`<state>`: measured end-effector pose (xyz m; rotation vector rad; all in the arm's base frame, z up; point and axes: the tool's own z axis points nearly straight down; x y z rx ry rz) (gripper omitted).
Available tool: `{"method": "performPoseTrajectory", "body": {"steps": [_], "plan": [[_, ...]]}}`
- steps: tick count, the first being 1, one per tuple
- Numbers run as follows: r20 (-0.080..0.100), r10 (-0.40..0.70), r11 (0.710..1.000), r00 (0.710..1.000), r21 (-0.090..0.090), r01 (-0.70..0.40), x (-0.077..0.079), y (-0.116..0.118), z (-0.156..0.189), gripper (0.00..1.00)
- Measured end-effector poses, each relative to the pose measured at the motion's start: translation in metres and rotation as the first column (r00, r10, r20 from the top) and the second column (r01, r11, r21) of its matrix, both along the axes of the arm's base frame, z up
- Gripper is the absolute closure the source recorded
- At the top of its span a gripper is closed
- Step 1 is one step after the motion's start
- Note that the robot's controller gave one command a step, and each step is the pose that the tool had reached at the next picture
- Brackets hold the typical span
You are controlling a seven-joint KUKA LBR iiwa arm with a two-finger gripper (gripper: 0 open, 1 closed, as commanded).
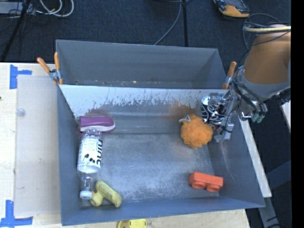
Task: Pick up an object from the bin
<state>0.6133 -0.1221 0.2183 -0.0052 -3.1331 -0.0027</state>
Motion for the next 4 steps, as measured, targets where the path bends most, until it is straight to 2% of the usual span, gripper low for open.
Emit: {"method": "performPoseTrajectory", "body": {"steps": [1, 2, 3, 4], "plan": [[0.007, 0.003, 1.0, 1.0, -0.001, -0.003, 0.001, 0.001, 0.005, 0.0], [0.008, -0.054, 0.999, 0.998, -0.001, 0.054, 0.004, 0.016, -0.071, 0.0], [0.017, -0.057, 0.998, 0.998, -0.002, 0.057, 0.007, 0.019, -0.131, 0.0], [0.014, -0.174, 0.985, 0.985, -0.002, 0.174, 0.0, 0.068, -0.103, 0.0]]}}
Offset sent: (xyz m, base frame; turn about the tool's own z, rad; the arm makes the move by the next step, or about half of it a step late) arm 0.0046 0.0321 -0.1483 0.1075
